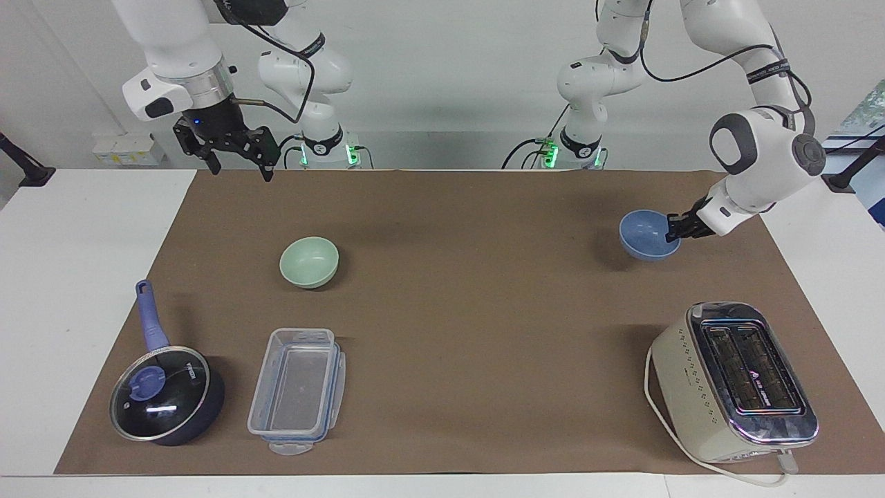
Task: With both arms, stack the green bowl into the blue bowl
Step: 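Slide the blue bowl with the left gripper toward the table center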
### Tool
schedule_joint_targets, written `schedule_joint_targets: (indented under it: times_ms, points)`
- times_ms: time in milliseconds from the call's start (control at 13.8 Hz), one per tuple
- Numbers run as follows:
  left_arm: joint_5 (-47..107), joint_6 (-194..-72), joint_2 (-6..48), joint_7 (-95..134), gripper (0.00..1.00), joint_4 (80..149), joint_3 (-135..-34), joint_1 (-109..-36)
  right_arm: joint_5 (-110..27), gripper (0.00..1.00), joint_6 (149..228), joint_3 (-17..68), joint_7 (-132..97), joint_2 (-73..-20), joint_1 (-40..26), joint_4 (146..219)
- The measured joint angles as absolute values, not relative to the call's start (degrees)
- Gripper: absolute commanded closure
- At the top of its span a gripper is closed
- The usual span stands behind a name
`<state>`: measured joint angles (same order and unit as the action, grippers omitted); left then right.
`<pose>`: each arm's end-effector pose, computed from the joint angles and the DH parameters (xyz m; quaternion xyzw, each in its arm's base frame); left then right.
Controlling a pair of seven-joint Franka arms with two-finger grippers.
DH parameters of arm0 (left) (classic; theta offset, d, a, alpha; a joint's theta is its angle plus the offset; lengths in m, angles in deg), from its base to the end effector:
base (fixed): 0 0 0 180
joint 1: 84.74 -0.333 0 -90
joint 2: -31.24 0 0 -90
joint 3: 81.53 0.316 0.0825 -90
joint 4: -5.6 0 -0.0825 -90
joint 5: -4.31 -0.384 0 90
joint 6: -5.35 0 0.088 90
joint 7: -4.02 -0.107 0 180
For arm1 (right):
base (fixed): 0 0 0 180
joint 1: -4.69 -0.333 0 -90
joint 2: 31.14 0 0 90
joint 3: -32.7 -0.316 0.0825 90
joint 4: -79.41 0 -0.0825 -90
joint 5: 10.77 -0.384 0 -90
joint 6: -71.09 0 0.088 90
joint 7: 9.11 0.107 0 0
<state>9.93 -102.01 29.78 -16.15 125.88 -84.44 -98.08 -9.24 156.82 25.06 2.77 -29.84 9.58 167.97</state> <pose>0.5121 0.0868 0.3898 0.9891 -0.0639 -0.1086 0.0766 0.5396 0.0238 0.6422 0.9966 -0.0804 -0.0115 0.0164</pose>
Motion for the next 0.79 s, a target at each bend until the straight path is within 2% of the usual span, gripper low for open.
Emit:
schedule_joint_targets:
  times_ms: [289, 578, 794]
  points:
    - [9.99, -97.75, 29.77, -14.87, 1.0, 121.92, -85.18, -98.07, -9.24, 0.0, 156.82, 25.11, 2.77, -29.84, 9.59, 167.97]
    - [10.06, -97.35, 29.73, -13.69, 1.0, 121.86, -85.95, -97.66, -9.24, 0.0, 156.82, 25.12, 2.77, -29.84, 9.59, 167.97]
    - [10.29, -97.29, 29.7, -9.96, 1.0, 121.89, -86.26, -94.64, -9.24, 0.0, 156.82, 25.12, 2.77, -29.84, 9.59, 167.97]
